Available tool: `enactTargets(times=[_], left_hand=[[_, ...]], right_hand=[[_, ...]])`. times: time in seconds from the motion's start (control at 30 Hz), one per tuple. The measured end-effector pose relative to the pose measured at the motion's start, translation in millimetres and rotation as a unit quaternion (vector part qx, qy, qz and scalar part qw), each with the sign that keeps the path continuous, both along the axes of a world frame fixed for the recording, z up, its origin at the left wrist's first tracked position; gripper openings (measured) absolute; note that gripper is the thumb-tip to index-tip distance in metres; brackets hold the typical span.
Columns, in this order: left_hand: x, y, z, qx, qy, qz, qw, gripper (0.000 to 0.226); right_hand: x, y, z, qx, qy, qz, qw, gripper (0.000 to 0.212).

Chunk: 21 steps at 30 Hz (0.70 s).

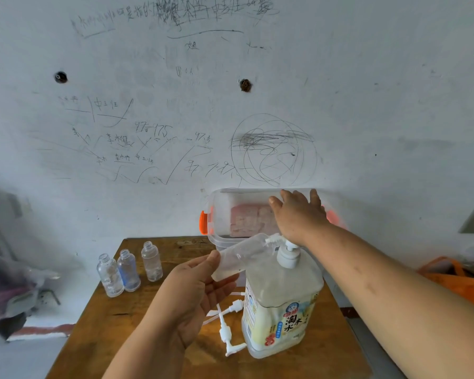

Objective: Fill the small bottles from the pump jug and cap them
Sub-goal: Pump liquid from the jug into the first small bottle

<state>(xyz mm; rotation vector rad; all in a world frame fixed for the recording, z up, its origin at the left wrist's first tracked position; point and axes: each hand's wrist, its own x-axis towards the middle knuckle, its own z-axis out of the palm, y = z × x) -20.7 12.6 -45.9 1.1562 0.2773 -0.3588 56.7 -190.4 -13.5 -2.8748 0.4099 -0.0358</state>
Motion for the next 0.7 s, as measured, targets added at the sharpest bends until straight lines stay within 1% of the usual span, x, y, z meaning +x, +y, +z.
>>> enactTargets(times=[0.07, 0.17, 0.3, 0.4, 0.57, 0.7], left_hand=[[0.8, -0.6, -1.6, 0.006, 0.009, 0.007, 1.0, 0.019], [-2.1, -2.2, -1.8, 0.008, 0.022, 0.011, 1.0, 0.022], [-7.2, -1.9, 1.7, 0.004, 0.021, 0.01, 1.0, 0.022], [-8.1, -0.7, 5.3, 0.003, 0.006, 0.011, 1.0, 0.02], [-7.9, -0.7, 11.1, 0.004, -0.007, 0.007, 1.0, 0.014], [-3.9, 0.0, 3.3, 0.003, -0.012, 0.004, 1.0, 0.02]], right_hand=[[-4.4, 4.1, -1.3, 0.005, 0.003, -0.009, 1.0, 0.052], [-11.4, 9.6, -0.2, 0.04, -0.016, -0.018, 0.999, 0.06], [-15.8, 10.1, 4.8, 0.006, -0.051, 0.006, 0.999, 0.066], [-16.1, 7.8, 14.9, 0.005, -0.072, 0.003, 0.997, 0.069], [-14.5, 8.7, 17.5, 0.003, -0.066, 0.009, 0.998, 0.069], [-12.6, 8.5, 14.2, 0.007, -0.04, 0.005, 0.999, 0.067]])
